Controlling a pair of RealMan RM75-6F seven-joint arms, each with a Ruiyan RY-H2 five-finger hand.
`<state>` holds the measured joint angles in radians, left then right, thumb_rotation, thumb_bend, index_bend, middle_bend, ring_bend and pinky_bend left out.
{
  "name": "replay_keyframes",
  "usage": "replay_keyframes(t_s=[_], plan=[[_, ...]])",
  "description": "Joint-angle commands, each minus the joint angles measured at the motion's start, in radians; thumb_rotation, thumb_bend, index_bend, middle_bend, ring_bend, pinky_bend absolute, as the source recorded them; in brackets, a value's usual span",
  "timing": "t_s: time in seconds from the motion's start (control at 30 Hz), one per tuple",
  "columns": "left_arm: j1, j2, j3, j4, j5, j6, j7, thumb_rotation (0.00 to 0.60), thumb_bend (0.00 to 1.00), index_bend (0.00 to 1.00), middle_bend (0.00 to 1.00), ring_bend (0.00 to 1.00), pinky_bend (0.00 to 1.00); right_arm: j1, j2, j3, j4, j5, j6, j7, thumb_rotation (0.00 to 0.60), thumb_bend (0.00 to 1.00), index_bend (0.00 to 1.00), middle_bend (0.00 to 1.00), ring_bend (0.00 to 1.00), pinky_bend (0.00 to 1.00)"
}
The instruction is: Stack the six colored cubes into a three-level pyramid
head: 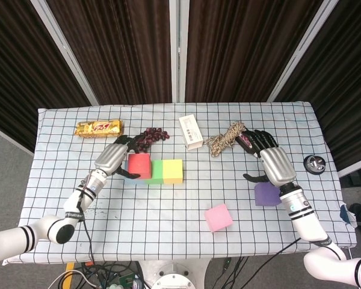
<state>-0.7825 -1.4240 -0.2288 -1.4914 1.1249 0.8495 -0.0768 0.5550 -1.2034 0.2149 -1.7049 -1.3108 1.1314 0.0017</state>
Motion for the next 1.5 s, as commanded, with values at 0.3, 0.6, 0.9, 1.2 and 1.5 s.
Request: replay_keyframes(t_s=[0.3,0.6,0.9,1.2,1.5], plan=[[0.003,0.011,0.000,-0.014,0.010,0.004,-0.006,0.600,0.06,0.04,0.29,0.13,0.06,0.002,-0.003,0.001,-0.004,0.001,-0.003,-0.006,0.600,0.06,0.00,0.08,0.00,0.00],[0.013,0.031,0.003,-0.043,0.022,0.022,0.001,0.600,0.04,0.04,0.27,0.13,0.06,-0.001,0.004,0.004,-0.007,0.001,0.001,-0.003,0.600,0.06,0.00,0.08,0.00,0.00],[0.127,0.183,0.053,-0.171,0.048,0.147,0.045,0.600,0.02,0.04,0.20,0.07,0.05,0.008,0.015,0.008,-0.033,-0.009,-0.006,-0.015,0.600,0.05,0.00,0.08,0.00,0.00],[0.333,0.271,0.165,-0.188,0.175,0.376,0.002,0.600,0.00,0.04,0.16,0.05,0.06,0.071,0.003,0.029,-0.111,0.015,-0.066,-0.094,0.600,0.03,0.00,0.08,0.00,0.00],[0.534,0.267,0.259,-0.104,0.278,0.586,-0.113,0.600,0.00,0.04,0.16,0.05,0.03,0.125,0.135,-0.064,-0.250,0.004,-0.249,-0.233,0.600,0.02,0.00,0.09,0.00,0.00]])
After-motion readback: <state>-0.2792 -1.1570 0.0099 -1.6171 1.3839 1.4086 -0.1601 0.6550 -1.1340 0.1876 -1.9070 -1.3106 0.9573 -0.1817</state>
